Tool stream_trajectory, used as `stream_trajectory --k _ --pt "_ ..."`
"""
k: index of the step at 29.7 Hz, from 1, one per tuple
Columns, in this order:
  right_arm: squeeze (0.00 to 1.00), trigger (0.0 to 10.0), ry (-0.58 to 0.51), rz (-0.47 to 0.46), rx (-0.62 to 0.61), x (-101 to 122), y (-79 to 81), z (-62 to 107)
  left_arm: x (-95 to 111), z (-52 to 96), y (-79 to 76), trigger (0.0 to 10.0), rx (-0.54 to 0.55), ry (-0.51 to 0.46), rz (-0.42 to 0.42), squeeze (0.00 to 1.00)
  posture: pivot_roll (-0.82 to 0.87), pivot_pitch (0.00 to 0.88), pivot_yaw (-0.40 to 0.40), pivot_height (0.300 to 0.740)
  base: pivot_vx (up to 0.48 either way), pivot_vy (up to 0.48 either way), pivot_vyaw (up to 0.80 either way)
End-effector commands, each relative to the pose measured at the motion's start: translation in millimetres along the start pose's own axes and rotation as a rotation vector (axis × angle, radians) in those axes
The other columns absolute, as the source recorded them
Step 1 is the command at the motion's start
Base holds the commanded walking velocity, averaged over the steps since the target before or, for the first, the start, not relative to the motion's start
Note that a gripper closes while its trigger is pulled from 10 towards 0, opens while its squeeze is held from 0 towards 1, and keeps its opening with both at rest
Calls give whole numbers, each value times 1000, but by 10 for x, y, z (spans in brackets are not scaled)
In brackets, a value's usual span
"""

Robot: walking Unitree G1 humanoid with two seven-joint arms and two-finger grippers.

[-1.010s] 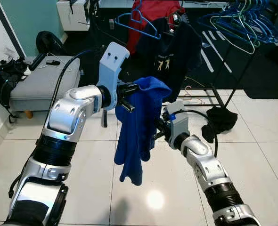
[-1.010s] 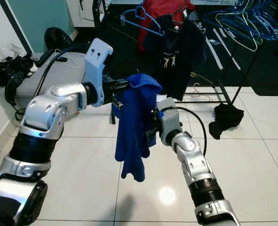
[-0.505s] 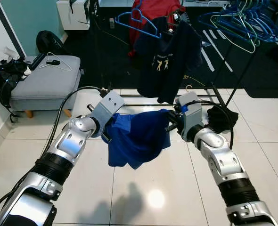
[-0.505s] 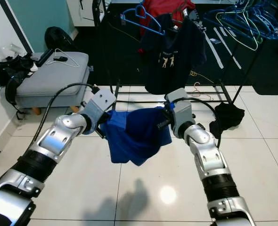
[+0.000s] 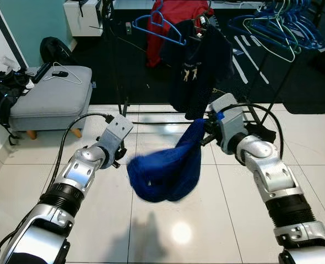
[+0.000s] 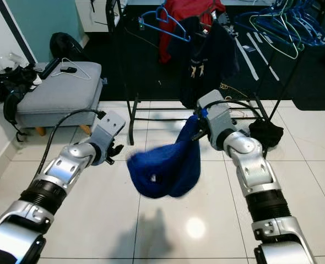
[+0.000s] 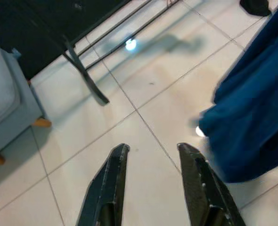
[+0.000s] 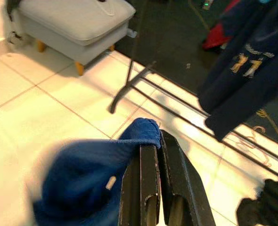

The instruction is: Hang hanger

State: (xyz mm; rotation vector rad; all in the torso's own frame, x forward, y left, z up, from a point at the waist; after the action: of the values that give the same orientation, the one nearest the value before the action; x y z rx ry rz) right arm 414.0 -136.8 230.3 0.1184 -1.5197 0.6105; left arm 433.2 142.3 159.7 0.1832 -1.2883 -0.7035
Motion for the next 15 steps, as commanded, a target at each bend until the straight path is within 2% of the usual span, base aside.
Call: stream_trajectory --k 1,6,9,12,14,15 --pt "0 0 -26 -10 22 112 10 -25 -99 -8 -31 10000 -3 18 14 0 -87 195 12 740 0 0 0" --pt "0 0 -17 16 68 134 62 -64 -27 -9 -79 10000 -14 -15 31 0 -90 200 -9 740 0 0 0" --pt "0 0 -10 58 137 143 130 -74 126 18 -144 10000 -32 -83 44 0 -93 207 -30 740 0 0 0" --pt "0 0 -9 76 179 134 177 -59 179 43 -171 10000 -35 -106 59 0 -92 210 -35 740 0 0 0" --pt "0 157 19 107 216 63 222 -30 205 102 -228 10000 -47 -110 128 0 -93 216 -37 740 0 0 0" --pt "0 157 19 107 216 63 222 -30 205 102 -228 10000 -47 -110 128 0 -93 216 -37 740 0 0 0"
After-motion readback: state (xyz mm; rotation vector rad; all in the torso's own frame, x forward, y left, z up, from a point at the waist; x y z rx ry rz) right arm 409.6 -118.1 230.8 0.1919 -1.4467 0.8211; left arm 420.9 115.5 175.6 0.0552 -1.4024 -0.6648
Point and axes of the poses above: a point about 5 cm out from each wrist's last joint towards the gripper, its own z axis pointing back from the gripper into the wrist, its own x axis along the axis of the wrist's last joint, y = z × x, the point moved 5 cm from there along -z, pointing out of the wrist towards the gripper, and after that the axes turned 4 degrees about -z, right-handed, at the moved point
